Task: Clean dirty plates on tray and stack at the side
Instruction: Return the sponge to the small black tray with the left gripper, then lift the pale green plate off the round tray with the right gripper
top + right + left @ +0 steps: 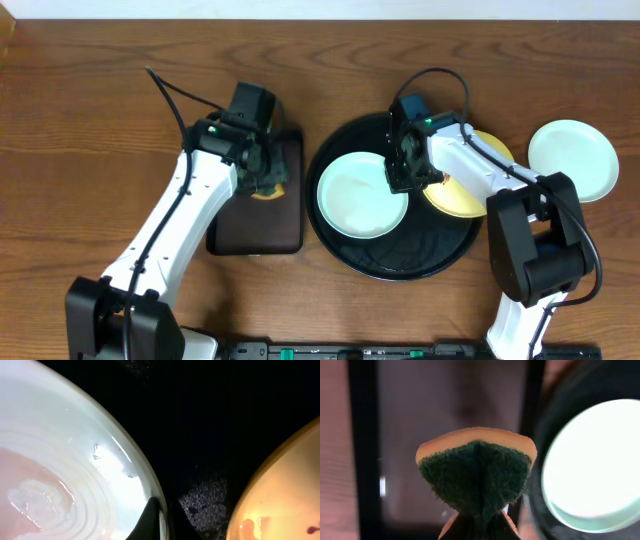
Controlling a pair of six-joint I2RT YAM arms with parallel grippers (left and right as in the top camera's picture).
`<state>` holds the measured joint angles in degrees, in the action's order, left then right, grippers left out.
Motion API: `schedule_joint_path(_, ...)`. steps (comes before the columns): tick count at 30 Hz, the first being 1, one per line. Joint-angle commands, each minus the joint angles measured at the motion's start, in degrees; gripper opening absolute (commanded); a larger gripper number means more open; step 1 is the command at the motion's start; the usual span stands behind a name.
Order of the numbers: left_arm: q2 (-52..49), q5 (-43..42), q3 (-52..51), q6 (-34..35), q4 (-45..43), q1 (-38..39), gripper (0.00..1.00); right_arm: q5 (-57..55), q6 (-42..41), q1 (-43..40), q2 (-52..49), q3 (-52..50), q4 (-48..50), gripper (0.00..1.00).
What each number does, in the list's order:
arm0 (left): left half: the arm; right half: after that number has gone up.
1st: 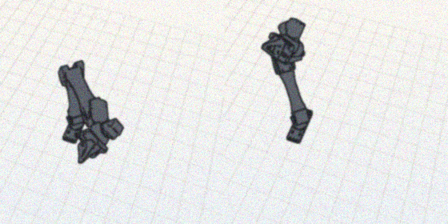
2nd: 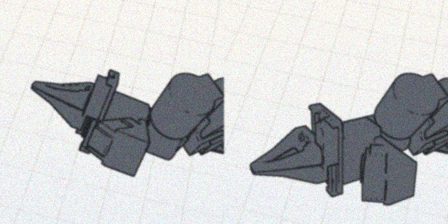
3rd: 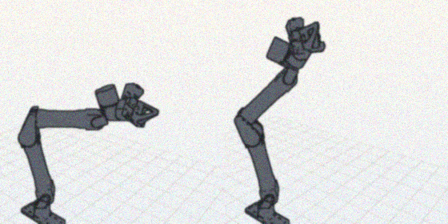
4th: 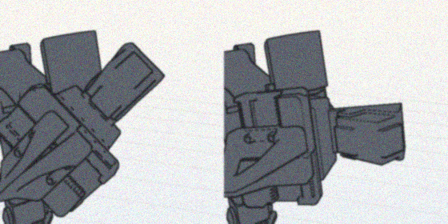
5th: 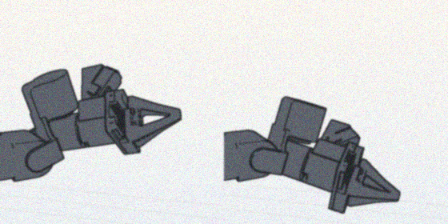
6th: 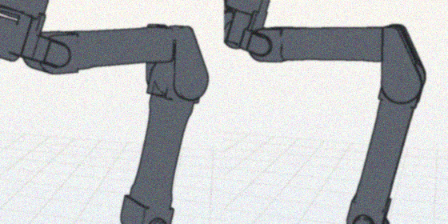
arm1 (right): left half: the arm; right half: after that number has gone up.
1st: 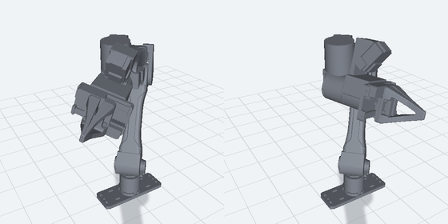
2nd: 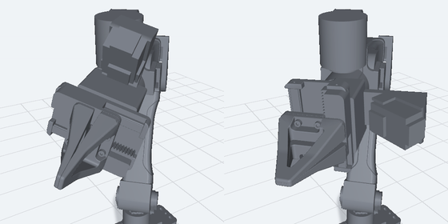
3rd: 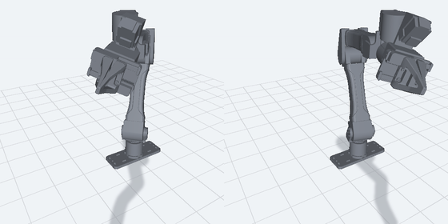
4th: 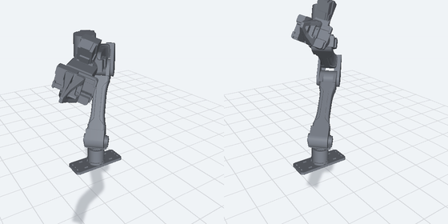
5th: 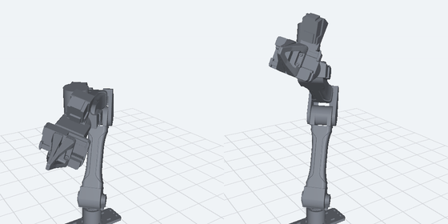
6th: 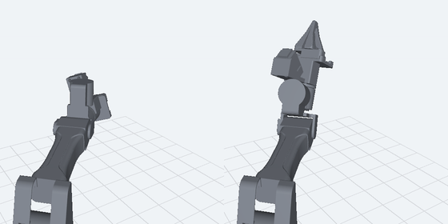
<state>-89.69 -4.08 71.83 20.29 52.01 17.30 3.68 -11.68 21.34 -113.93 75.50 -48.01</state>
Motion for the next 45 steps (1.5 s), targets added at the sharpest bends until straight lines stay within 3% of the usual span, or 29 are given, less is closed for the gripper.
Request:
schedule_joint_path(1, -0.35, 7.41, -1.64, -1.18, 0.04, -0.26, 0.09, 6.12, -1.6, 0.39, -1.46, -1.6, 0.44, 0.01)
schedule_joint_path(8, -0.35, 7.82, -2.29, -1.2, -0.04, -0.26, 0.09, 6.1, -1.55, 0.35, 2.16, 1.07, 0.24, 0.01)
schedule_joint_path(25, -0.35, 8.92, -2.29, -1.2, -0.24, -0.26, 0.13, -23.96, 0.15, 3.87, 25.44, 1.75, -5.05, 0.01)
schedule_joint_path(32, -0.35, 8.92, -2.29, -1.2, -0.39, -0.26, 0.12, -45.42, -6.08, 13.62, 25.64, 1.16, -7.56, 0.01)
schedule_joint_path(40, -0.35, 8.92, -2.29, -1.2, -0.68, -0.26, 0.12, -77.66, -13.2, 32.85, 25.64, 1.09, -7.65, 0.01)
schedule_joint_path(45, -0.35, 8.92, -2.29, -1.2, -0.66, -0.26, 0.13, -86.77, -13.2, 39.45, 25.53, 1.09, -7.48, 0.01)
